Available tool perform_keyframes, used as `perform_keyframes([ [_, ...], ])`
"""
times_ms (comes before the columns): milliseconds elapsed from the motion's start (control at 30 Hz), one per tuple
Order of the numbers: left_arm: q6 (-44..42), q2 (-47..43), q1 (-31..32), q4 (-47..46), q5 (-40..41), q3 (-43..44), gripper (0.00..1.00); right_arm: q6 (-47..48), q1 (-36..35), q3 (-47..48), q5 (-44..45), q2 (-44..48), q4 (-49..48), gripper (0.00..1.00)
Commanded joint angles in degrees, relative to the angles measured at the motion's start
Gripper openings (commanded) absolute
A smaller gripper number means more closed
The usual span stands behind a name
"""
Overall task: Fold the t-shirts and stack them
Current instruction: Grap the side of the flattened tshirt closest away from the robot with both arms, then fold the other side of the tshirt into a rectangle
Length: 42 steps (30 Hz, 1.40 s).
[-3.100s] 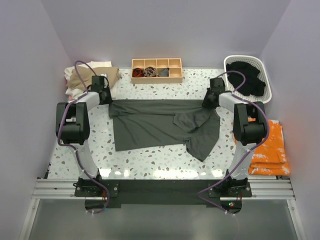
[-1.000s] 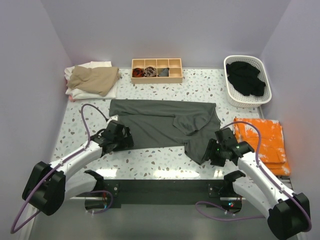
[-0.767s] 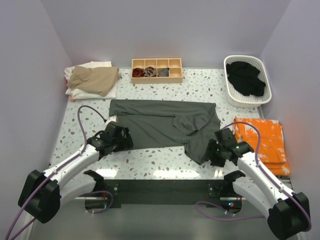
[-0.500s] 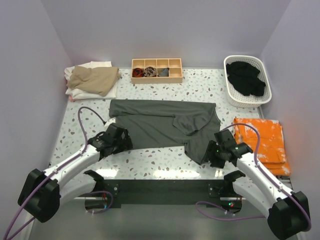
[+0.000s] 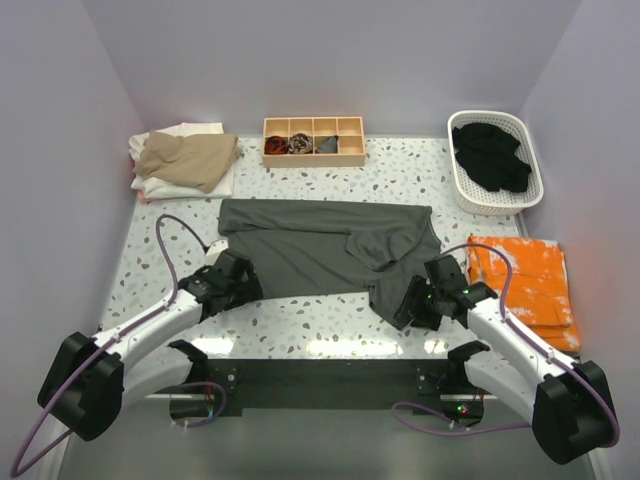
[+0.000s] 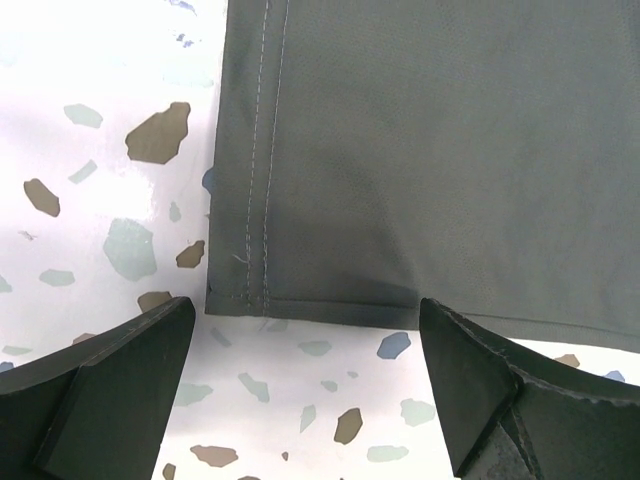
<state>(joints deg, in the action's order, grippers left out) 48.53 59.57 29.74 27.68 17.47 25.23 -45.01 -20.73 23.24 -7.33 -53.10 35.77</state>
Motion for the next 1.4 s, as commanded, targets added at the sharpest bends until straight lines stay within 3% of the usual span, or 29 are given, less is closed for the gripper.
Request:
perform_keyframes([
  [0,-0.19,2.48,0.23,-3.77,0.63,-0.54,1.0,-0.16,-0.27,-1.18,0.04,-1.39,-3.6,0.54],
  [100,-1.07,3.53,0.23,-5.71,-0.6,-0.45,0.91,-0.07,-0.36,-1.1,0.13,-1.65,-3.69,0.53],
  [167,-1.25,3.54,0.23,-6.5,-1.48,-0.54,0.71,-0.07,-0.28,-1.27,0.3,-1.57,-3.69,0.51],
  [200,-1.25,3.45,0.23,-6.59,-1.48,-0.71,0.54,-0.16,-0.36,-1.53,0.39,-1.57,-3.78,0.49],
  [233,-1.34,3.36,0.23,-6.59,-1.57,-0.8,0.45,-0.07,-0.36,-1.62,0.3,-1.39,-3.95,0.44],
  [267,-1.42,3.18,0.23,-6.68,-1.48,-0.97,0.36,-0.07,-0.36,-1.88,0.3,-1.48,-4.56,0.3],
  [300,-1.42,3.1,0.23,-6.76,-1.48,-1.15,0.18,0.1,-0.45,-1.97,0.21,-1.57,-4.83,0.22],
  [367,-1.69,2.83,0.23,-6.76,-1.3,-1.24,0.04,0.28,-0.36,-1.98,-0.05,-1.92,-5.44,0.0],
  [400,-1.77,2.74,0.23,-6.59,-1.22,-1.15,0.0,0.45,-0.36,-1.98,0.04,-1.92,-5.45,0.0],
  [533,-2.13,0.56,0.23,-4.23,-0.86,-0.19,0.0,0.89,-0.36,-0.57,0.56,2.02,-3.78,0.0],
  [700,-3.09,-3.32,0.23,0.96,0.19,5.77,0.0,0.98,-0.36,5.49,7.14,13.52,5.09,0.0],
  [800,-3.97,-3.5,0.15,3.6,0.98,9.12,0.0,1.68,-0.36,8.48,10.22,15.04,7.12,0.0],
  [1133,-4.68,-2.88,-0.47,5.1,3.18,11.59,0.0,6.6,-0.27,14.98,15.58,7.94,4.14,0.0],
  [1367,-5.73,-2.62,-4.15,4.4,3.44,11.07,0.0,10.29,-0.27,22.18,21.3,2.05,1.15,0.0],
])
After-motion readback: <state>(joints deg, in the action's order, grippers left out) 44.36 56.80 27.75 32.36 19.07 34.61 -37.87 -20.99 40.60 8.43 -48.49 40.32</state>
